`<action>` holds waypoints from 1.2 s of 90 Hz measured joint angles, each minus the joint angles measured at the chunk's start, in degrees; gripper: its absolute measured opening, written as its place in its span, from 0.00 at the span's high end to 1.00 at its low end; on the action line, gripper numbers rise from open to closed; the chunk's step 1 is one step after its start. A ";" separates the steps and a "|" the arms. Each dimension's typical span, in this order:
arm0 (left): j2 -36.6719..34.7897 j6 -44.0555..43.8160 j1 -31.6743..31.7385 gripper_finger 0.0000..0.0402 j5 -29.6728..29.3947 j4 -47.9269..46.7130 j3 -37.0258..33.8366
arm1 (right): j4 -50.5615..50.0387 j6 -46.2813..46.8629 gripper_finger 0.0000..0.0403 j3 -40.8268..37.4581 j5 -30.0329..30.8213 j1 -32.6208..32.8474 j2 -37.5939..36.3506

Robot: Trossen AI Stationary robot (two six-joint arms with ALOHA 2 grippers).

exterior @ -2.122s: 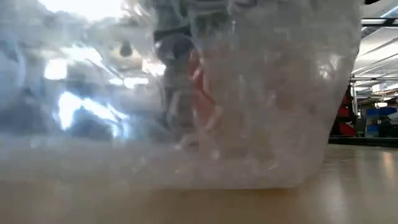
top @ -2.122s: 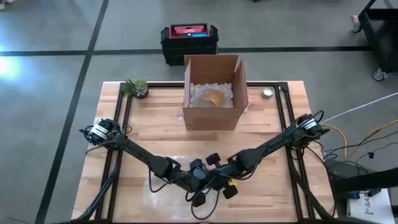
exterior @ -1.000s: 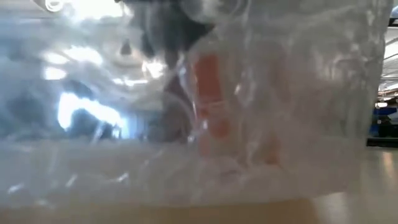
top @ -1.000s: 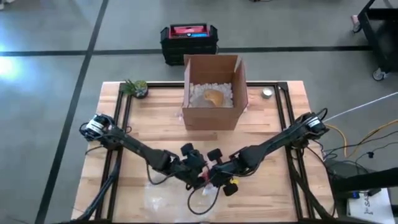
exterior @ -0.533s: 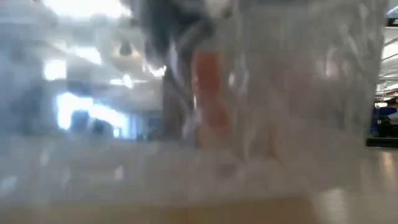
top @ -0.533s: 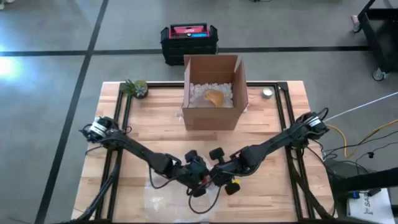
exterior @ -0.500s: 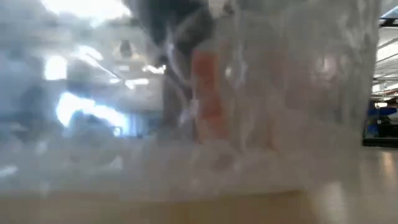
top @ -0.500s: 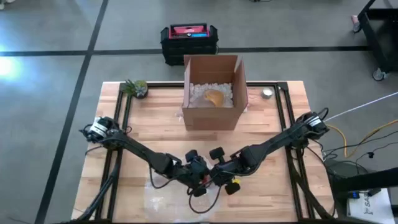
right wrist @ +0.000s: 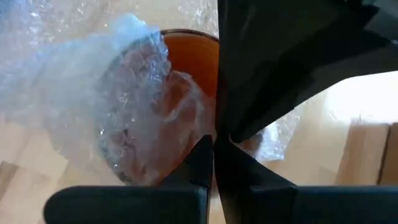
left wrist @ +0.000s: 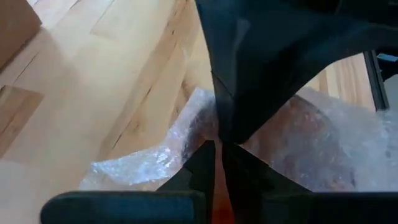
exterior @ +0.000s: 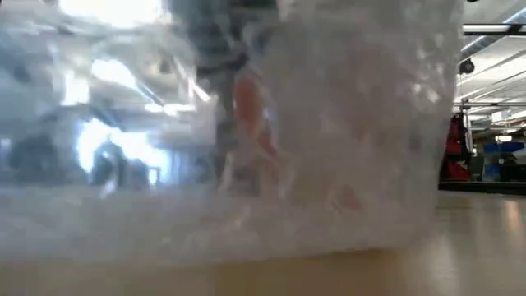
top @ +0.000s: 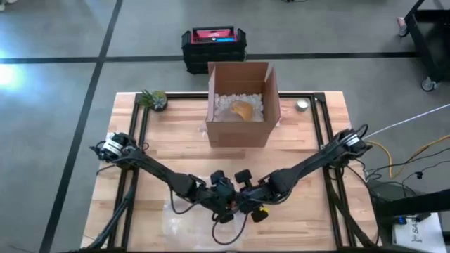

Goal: Wrap mug
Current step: Wrap the orange mug with the transparent bubble wrap

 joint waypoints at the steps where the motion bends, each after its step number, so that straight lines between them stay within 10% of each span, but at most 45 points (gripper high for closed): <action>1: 0.00 0.00 0.00 0.95 0.02 0.05 0.00 | 0.02 0.02 1.00 0.00 -0.01 0.02 0.18; 108: 1.44 -1.42 -1.90 0.95 2.72 1.24 3.41 | -8.82 1.21 1.00 4.48 -1.09 0.50 -0.46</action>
